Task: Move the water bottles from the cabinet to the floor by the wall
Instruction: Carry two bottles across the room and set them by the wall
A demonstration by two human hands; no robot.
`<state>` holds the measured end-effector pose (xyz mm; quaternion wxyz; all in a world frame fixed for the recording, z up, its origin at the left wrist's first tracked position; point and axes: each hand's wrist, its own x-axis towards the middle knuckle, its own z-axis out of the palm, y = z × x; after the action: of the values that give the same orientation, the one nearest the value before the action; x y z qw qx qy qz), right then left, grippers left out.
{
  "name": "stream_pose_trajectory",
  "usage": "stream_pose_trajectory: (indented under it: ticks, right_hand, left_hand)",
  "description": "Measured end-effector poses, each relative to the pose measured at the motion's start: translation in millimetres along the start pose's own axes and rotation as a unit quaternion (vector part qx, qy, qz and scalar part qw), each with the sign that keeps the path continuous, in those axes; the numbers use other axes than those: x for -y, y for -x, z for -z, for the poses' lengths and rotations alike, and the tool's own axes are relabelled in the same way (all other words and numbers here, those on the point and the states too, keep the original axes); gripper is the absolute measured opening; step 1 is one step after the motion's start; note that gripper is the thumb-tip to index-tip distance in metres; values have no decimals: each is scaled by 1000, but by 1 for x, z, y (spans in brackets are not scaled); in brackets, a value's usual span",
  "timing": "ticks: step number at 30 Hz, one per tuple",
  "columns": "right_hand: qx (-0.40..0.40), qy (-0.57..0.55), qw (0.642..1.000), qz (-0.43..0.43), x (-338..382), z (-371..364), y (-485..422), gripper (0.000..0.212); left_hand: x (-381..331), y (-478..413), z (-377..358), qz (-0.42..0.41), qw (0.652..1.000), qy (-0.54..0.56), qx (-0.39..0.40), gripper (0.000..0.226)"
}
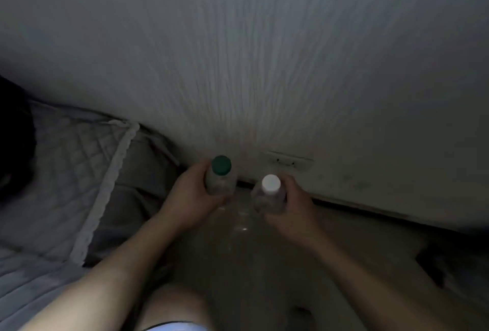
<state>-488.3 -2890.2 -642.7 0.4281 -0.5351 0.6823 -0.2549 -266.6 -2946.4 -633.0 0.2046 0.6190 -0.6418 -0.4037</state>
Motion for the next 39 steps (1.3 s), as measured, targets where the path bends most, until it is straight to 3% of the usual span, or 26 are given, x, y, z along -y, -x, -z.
stream_pose_trajectory:
  ticks: [6,17,24,29,39]
  right_hand:
    - [-47,-35,998,-27,-70,-60,-34,57]
    - [-41,-50,998,-25,-134,-112,-69,57]
    - [-48,-46,997,-27,-156,-123,-75,50]
    - [-33,-55,997,-39,-167,-128,-76,62]
    - [-31,-66,996,-48,-179,-129,-71,66]
  left_hand:
    - [71,-27,-54,23,1000,12,6,54]
    - [157,-47,-115,58,998,26,2,51]
    - [173,-55,-136,74,997,30,-19,58]
    - [177,-60,-142,80,996,38,-32,53]
    - [185,-57,-151,85,994,56,-36,39]
